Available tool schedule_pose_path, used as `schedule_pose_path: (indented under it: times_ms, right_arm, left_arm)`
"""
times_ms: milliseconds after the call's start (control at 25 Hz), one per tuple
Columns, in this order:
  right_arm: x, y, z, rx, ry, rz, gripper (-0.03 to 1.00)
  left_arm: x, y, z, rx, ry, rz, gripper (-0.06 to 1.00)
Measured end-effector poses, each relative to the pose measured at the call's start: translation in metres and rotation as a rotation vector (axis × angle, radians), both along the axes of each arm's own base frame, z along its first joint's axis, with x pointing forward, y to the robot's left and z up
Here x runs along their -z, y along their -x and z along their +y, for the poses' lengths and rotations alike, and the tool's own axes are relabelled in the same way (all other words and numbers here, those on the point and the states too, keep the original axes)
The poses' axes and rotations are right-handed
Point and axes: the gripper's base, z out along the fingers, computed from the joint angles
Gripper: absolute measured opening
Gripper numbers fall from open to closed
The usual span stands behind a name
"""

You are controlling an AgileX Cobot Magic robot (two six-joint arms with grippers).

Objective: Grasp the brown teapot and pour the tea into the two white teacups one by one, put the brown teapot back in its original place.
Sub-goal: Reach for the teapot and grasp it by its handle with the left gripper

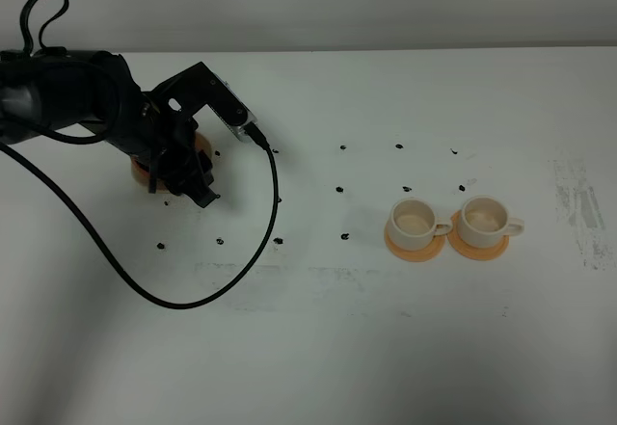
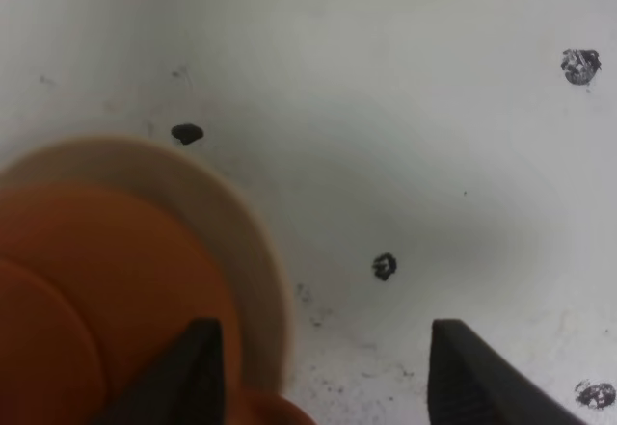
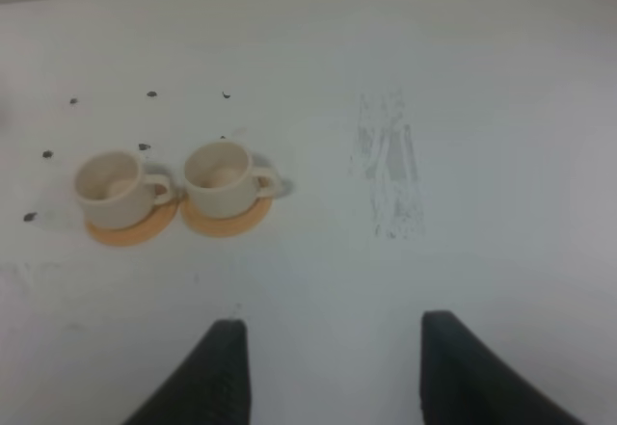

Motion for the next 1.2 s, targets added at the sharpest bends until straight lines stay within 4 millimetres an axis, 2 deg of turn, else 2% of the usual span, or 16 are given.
schedule_pose_path:
  times_ms: [360, 600, 880, 1040, 1200]
  right_arm:
    - [0.0, 0.0, 0.0, 0.0, 0.0, 0.0, 0.43]
    - [0.0, 0.0, 0.0, 0.0, 0.0, 0.0, 0.43]
    - [0.0, 0.0, 0.0, 0.0, 0.0, 0.0, 0.43]
    - [0.0, 0.0, 0.0, 0.0, 0.0, 0.0, 0.43]
    - [0.0, 0.0, 0.0, 0.0, 0.0, 0.0, 0.43]
  left_arm:
    - [-0.014, 0.0, -0.002, 0.027, 0.004, -0.058, 0.5]
    - [-0.018, 0.006, -0.018, 0.044, 0.04, -0.053, 0.5]
    - [-0.037, 0.029, -0.038, 0.042, 0.067, -0.028, 0.5]
    - [-0.04, 0.05, -0.029, 0.006, 0.07, -0.038, 0.49]
    - [-0.035, 0.074, -0.019, -0.023, 0.082, -0.044, 0.49]
